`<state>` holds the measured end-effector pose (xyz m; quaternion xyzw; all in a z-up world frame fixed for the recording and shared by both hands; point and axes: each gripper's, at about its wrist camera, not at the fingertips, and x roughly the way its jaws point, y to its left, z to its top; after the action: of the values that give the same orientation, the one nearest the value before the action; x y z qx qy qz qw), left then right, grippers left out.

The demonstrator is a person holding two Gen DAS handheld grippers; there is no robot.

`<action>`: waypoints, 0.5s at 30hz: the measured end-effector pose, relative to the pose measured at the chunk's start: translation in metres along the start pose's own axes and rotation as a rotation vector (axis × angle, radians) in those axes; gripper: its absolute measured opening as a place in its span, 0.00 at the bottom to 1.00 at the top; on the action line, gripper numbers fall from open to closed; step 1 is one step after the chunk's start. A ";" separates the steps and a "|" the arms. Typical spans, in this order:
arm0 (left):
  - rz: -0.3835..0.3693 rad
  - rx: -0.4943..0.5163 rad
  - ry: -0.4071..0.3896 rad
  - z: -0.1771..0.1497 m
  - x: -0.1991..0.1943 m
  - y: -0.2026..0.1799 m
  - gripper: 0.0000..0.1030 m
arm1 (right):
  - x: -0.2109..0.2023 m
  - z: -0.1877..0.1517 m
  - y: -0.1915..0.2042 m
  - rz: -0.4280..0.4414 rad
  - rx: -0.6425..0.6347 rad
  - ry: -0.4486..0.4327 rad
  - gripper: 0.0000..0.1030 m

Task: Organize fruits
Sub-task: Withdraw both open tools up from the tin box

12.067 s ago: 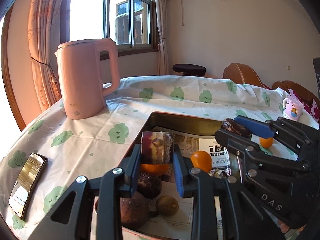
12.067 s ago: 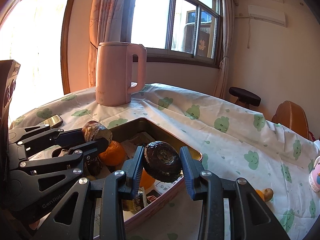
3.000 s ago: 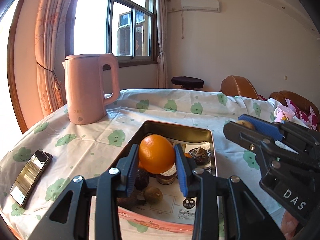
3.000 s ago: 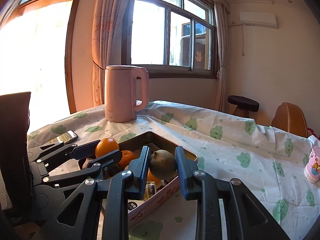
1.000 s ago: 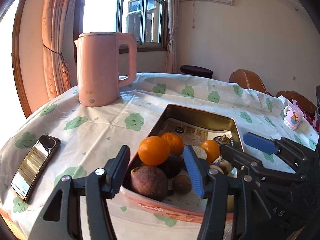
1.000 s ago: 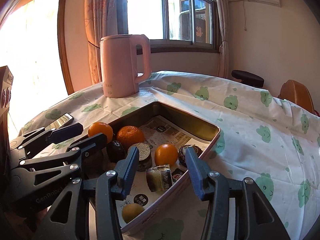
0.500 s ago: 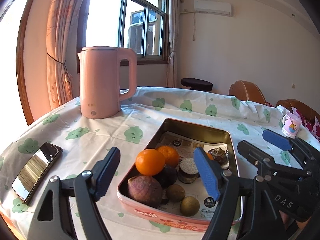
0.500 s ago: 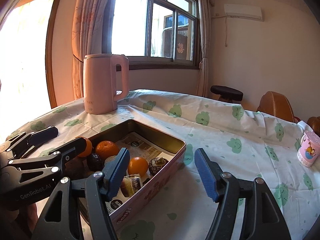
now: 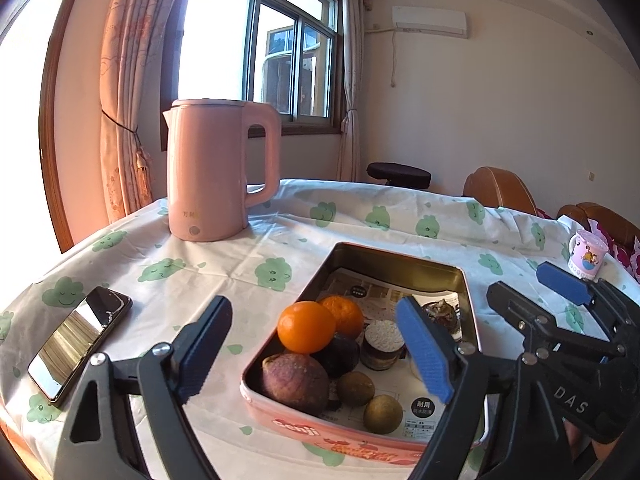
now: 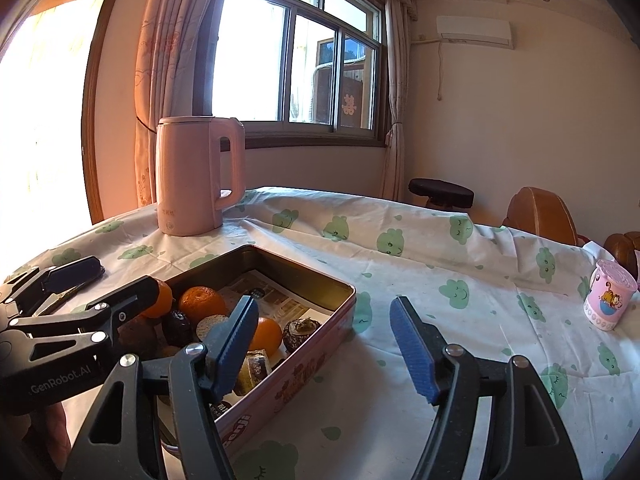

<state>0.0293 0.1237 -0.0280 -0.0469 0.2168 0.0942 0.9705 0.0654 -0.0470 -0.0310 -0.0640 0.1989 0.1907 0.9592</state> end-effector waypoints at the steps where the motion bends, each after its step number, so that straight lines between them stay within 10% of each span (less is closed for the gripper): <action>1: 0.001 0.004 -0.005 0.000 -0.001 -0.001 0.85 | 0.000 0.000 0.000 0.000 0.001 -0.001 0.70; 15: 0.022 0.017 -0.017 0.000 -0.004 -0.003 0.90 | -0.007 -0.001 -0.007 -0.008 0.032 -0.036 0.84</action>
<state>0.0270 0.1200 -0.0261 -0.0356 0.2097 0.1033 0.9716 0.0622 -0.0560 -0.0287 -0.0459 0.1844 0.1846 0.9643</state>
